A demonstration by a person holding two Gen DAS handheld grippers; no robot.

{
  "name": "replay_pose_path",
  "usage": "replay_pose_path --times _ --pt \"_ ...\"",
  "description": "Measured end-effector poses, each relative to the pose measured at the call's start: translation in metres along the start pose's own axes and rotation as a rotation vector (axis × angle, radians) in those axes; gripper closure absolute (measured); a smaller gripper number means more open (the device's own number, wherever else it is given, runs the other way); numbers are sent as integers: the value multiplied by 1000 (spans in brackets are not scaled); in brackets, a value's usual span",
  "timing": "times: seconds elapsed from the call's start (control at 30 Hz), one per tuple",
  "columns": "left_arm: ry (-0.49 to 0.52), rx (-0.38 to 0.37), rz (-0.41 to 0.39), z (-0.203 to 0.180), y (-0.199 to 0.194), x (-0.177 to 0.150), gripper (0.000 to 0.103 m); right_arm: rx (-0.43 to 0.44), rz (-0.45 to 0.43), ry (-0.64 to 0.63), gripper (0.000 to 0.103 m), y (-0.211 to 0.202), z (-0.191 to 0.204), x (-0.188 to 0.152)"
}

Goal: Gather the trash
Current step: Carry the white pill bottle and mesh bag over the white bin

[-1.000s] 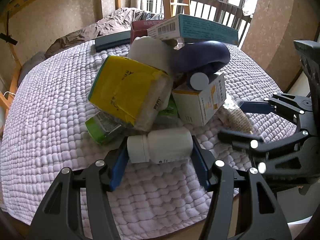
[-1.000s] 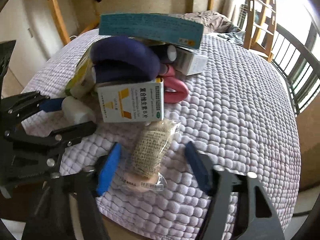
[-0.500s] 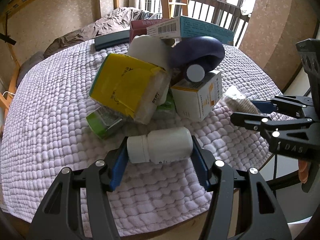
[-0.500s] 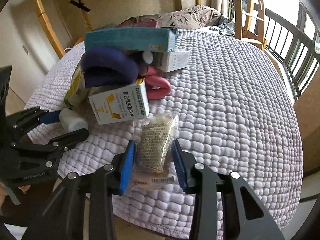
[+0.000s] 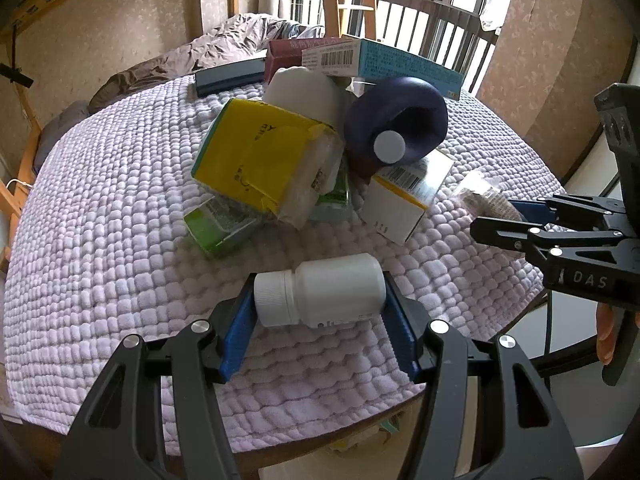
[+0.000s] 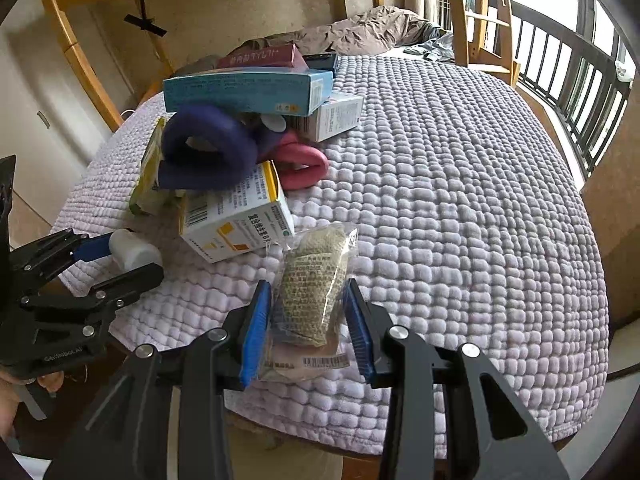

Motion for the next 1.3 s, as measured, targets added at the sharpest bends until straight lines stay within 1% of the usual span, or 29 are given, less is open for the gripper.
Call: replay_pose_path --times 0.13,0.23,0.37,0.7,0.87,1.13,1.3 --pt "4 3 5 0 1 -2 43 -32 23 9 65 6 -3 -5" --pt "-8 -5 9 2 3 -1 43 -67 18 -17 66 7 1 -7" --pt "-9 -5 2 3 -1 -1 43 -42 10 3 66 7 5 -7" --pt "-22 -6 -18 7 -17 -9 43 16 -36 13 66 -16 11 -11" --pt "-25 -5 -21 7 -19 -13 43 16 -35 5 66 -20 19 -17" --pt "-37 -3 -23 10 -21 -17 43 -3 -18 10 66 -13 27 -19" --pt "-36 -4 -29 10 -27 -21 43 1 -30 5 66 -17 33 -25"
Point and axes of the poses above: each gripper's, at about its wrist camera, not at the fingertips, and y roughly the way its jaws point, z to its left, x to its top, the point moved 8 cm from there along y, roughly the way its jaws point, and after that the axes turned 15 degrees about z, right-handed, at the moved point
